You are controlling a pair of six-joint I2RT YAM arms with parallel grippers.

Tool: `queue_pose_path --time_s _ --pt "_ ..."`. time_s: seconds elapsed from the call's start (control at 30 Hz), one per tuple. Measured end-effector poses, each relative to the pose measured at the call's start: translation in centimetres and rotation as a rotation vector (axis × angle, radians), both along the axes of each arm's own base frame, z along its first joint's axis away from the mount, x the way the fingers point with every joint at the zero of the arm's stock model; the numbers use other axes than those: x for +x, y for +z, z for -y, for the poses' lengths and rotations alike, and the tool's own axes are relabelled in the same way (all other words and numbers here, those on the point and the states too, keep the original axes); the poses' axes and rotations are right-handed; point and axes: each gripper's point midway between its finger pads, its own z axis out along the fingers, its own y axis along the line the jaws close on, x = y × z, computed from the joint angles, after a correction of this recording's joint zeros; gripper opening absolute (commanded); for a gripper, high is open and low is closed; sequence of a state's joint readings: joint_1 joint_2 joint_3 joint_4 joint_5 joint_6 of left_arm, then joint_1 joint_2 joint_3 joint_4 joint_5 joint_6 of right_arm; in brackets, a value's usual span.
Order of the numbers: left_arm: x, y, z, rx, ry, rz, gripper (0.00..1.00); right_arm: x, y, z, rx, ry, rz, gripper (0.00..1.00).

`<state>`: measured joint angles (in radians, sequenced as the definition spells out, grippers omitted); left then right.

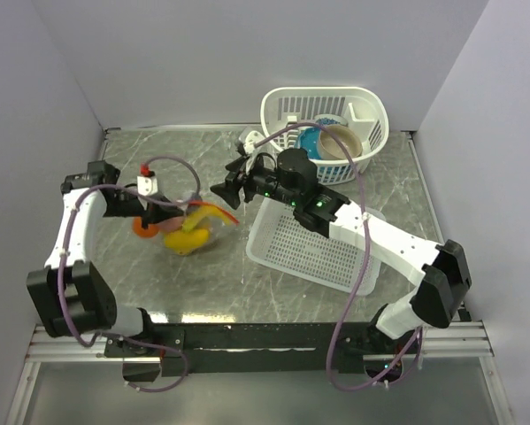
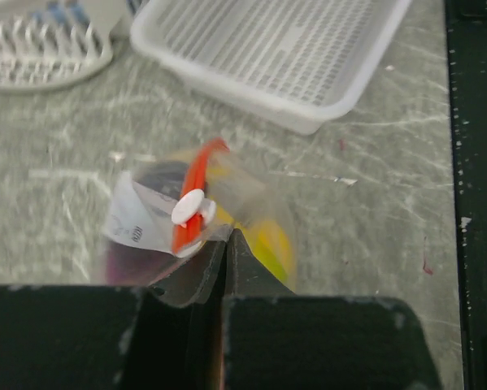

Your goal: Open the zip-top bag and remove the fake food

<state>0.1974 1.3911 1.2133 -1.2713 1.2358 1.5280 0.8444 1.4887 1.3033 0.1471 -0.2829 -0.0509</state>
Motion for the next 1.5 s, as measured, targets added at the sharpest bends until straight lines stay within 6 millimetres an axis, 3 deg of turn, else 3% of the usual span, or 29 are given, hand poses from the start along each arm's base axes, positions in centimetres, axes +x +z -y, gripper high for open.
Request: queue_pose_path --time_s 0.2,0.33,0.9,1.23,1.5 --pt "-1.8 3.6 2.4 0.029 -0.088 0.099 0.08 -0.1 -2.4 -0.9 -0.075 0.077 0.034 0.66" --pt "-1.8 4.9 2.6 0.043 -0.094 0.127 0.08 -0.6 -2.2 -1.3 -0.069 0.112 0.054 0.65" --pt "-1.8 5.0 2.7 0.042 -0.090 0.113 0.09 -5.3 -2.9 -3.9 -0.026 0.201 0.025 0.73" --pt "-1.8 5.2 2.8 0.034 -0.099 0.133 0.09 -4.2 -2.5 -7.1 -0.019 0.133 -0.016 0.68" --pt "-1.7 5.3 2.9 0.022 -0.104 0.142 0.09 -2.9 -4.4 -7.0 -0.073 0.057 -0.075 0.63"
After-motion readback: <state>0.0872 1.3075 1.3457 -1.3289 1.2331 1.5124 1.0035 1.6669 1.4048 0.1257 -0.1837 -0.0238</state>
